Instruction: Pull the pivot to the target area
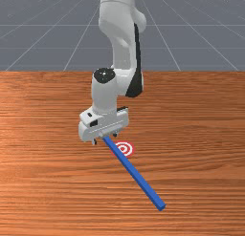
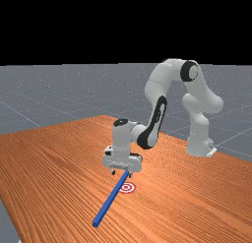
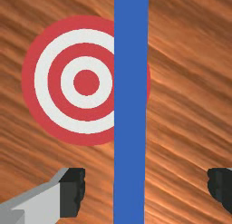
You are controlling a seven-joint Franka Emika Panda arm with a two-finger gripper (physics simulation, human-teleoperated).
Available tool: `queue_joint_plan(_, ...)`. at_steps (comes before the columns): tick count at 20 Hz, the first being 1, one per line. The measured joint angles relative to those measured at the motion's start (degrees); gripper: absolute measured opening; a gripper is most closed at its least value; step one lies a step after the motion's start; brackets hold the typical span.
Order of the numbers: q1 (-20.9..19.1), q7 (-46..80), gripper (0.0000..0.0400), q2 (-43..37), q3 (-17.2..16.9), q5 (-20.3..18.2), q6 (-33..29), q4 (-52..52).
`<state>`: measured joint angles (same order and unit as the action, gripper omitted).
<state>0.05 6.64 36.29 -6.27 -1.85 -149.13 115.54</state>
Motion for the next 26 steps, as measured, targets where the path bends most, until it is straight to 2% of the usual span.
queue_joint_plan(1,0.7,1.9,0.04,0.2,-1.7,0.9,-0.1,-0.2)
queue_joint_plan(2,-2.0,-2.2,0.04,0.4,0.0,-0.3,0.3,-0.7)
queue_joint_plan(4,-4.2,-4.4,0.04,0.7,0.5,-1.0,0.7,-1.4)
queue_joint_plan(5,-2.7,-2.8,0.04,0.9,-1.3,0.9,-0.3,-1.1)
queue_joint_plan(7,-2.2,-1.7,0.04,1.1,-1.8,1.1,-0.4,-1.1)
queue_joint_plan(10,-2.5,-4.2,0.04,0.8,-0.9,1.8,-0.9,-0.6)
queue_joint_plan(13,-2.6,-5.2,0.04,3.1,-0.4,2.0,1.3,-5.1)
queue_joint_plan(14,0.8,1.3,0.0245,4.4,-3.9,3.6,2.3,-7.0)
queue_joint_plan(15,1.4,2.0,0.0148,5.0,-4.4,4.1,2.6,-7.9)
queue_joint_plan(16,1.5,2.1,0.0111,5.4,-4.4,4.1,3.0,-8.7)
queue_joint_plan(17,-1.2,-1.2,0.0105,6.3,-1.6,1.9,8.6,-12.0)
queue_joint_plan(18,0.2,0.6,0.0097,5.2,-3.0,3.0,3.4,-8.9)
queue_joint_plan(21,-2.9,-3.2,0.0099,5.0,0.4,-0.2,4.3,-9.2)
queue_joint_plan(22,-1.5,-4.5,0.0095,4.7,-0.6,2.8,3.1,-8.4)
queue_joint_plan(23,-1.6,-5.9,0.0095,4.1,-0.3,3.1,3.4,-7.9)
queue_joint_plan(24,-6.0,-8.0,0.0096,3.6,4.0,-4.0,7.8,-9.2)
queue_joint_plan(26,-6.1,-8.7,0.0096,0.9,4.0,-4.8,10.2,-8.5)
